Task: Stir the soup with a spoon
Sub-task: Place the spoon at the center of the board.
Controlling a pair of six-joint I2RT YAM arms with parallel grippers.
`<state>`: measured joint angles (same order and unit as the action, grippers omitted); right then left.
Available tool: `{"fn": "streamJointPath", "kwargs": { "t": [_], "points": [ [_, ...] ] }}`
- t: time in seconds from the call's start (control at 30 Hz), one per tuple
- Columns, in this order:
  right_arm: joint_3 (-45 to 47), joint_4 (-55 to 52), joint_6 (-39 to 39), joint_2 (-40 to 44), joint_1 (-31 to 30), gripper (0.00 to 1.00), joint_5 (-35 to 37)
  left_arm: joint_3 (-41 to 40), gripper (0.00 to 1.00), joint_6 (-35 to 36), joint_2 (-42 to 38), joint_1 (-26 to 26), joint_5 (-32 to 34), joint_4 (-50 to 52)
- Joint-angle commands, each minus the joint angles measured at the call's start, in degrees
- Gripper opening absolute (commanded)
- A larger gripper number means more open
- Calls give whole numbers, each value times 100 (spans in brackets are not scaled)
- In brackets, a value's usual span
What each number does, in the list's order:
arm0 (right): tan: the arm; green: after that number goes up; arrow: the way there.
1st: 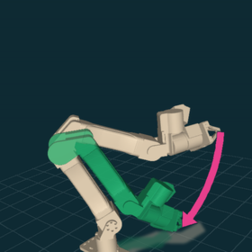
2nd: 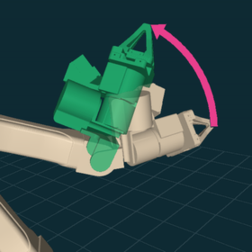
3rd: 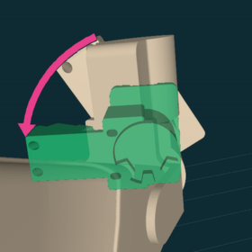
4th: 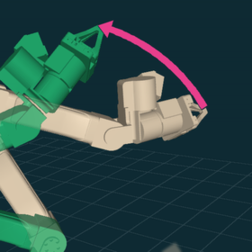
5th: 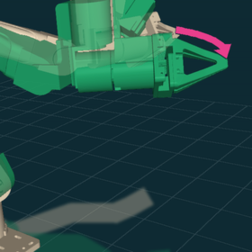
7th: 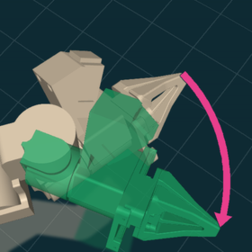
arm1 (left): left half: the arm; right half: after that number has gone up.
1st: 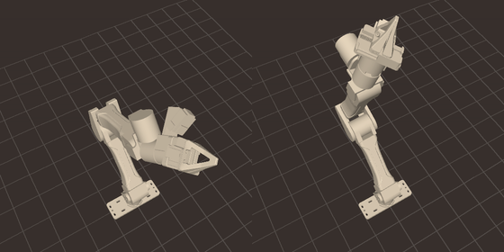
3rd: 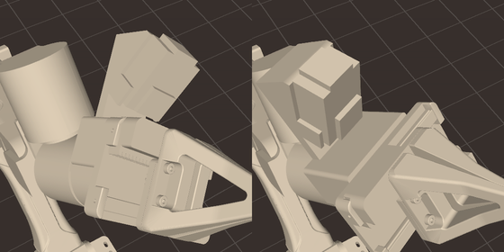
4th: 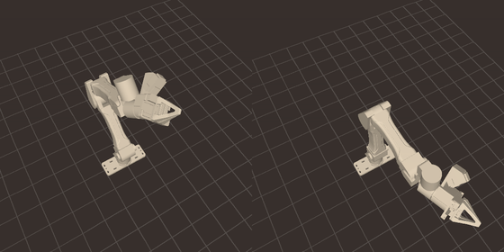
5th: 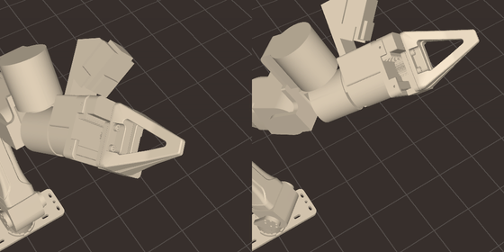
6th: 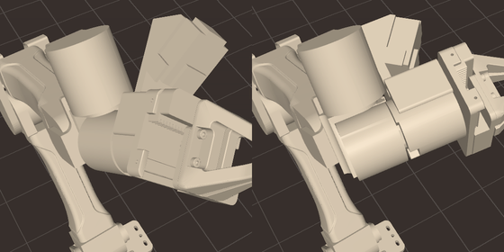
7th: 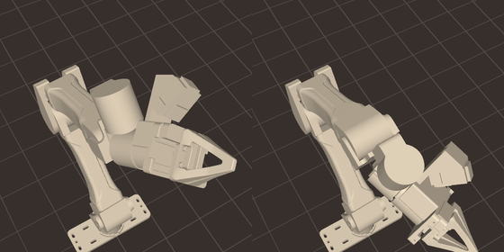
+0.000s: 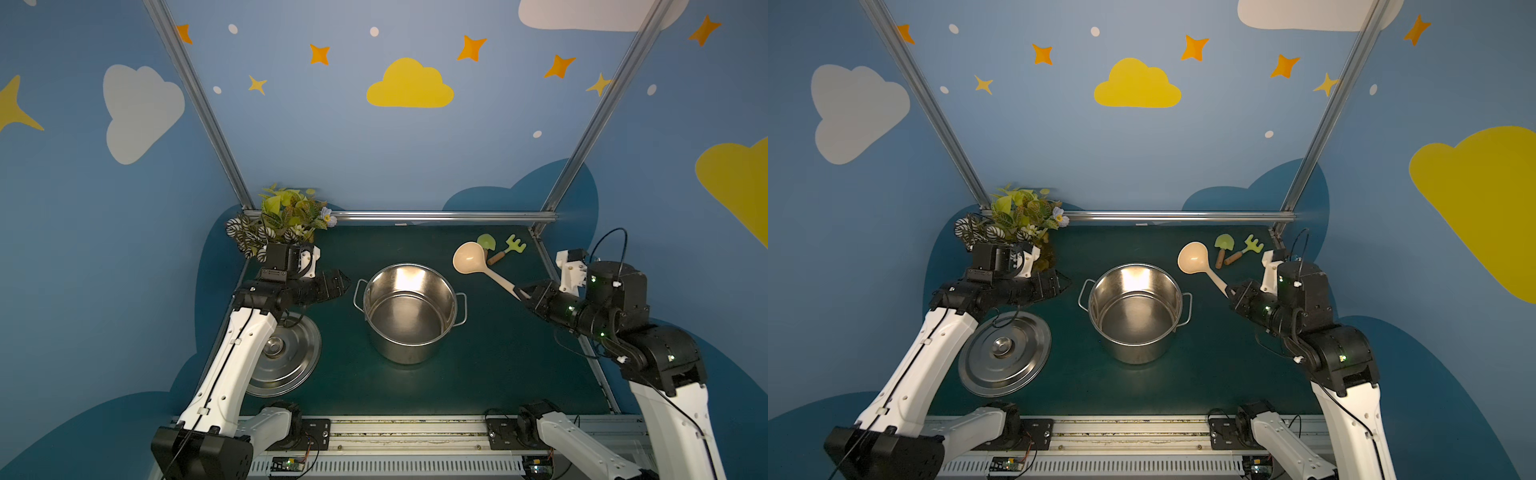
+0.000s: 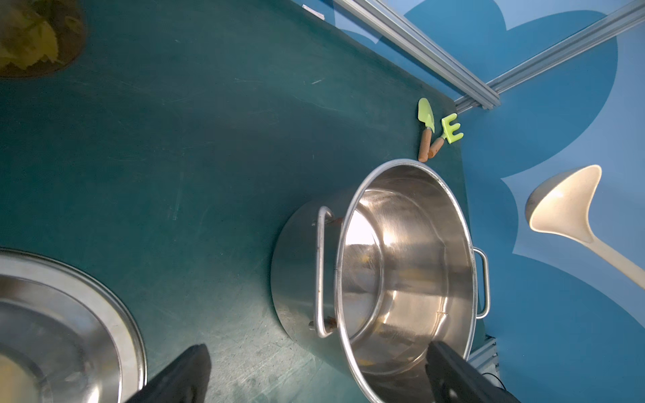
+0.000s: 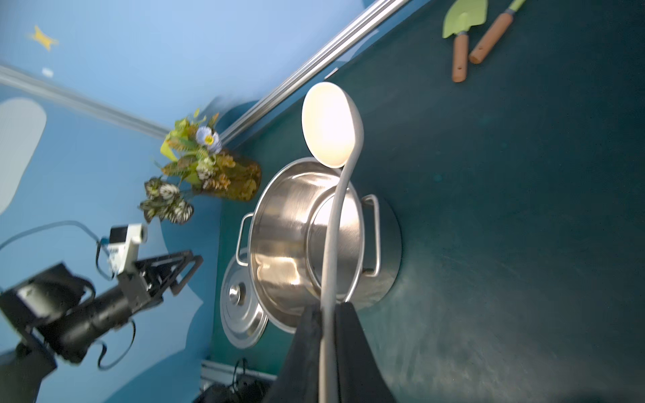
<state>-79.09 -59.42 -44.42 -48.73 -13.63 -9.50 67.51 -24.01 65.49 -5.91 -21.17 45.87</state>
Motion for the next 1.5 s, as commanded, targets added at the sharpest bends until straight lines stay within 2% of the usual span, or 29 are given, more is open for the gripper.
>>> {"fn": "streamJointPath", "kwargs": {
  "t": [0.0,0.2,0.43,0.6,0.83,0.97,1.03,1.07,1.1,1.17,1.3,1.4,1.47],
  "points": [
    [902,1022,-759,264,694,0,-595,-167,100,-10,-125,140,-138,-82],
    [2626,2211,-1181,695,1515,0,-1178,-348,100,42,-160,272,-182,-139],
    [4097,2762,-1182,798,1574,0,-1365,-669,100,36,-207,328,-124,-337],
    [4879,2678,-1134,1063,1581,0,-1312,-903,100,47,-296,336,-43,-504],
    [5671,2233,-839,1828,1581,27,-921,-1298,100,38,-448,339,178,-885],
    [5746,1844,-463,2004,1569,45,-610,-1538,100,55,-565,351,403,-1111],
    [5678,1573,-287,1946,1573,67,-367,-1648,100,77,-617,348,538,-1246],
    [5634,1467,-250,1924,1574,94,-248,-1704,100,81,-629,346,589,-1327],
    [5577,1374,-210,1894,1574,98,-127,-1753,100,91,-648,351,640,-1382],
    [5413,1173,-161,1860,1563,98,169,-1856,100,110,-662,347,647,-1499],
    [5035,967,-101,1904,1549,98,924,-2086,100,202,-732,358,1068,-1736],
    [4861,1260,125,2061,1547,98,1496,-2268,100,403,-831,355,1338,-2010],
    [4810,1823,451,2111,1520,98,1863,-2401,100,658,-818,358,1480,-2284]
  ]
}}
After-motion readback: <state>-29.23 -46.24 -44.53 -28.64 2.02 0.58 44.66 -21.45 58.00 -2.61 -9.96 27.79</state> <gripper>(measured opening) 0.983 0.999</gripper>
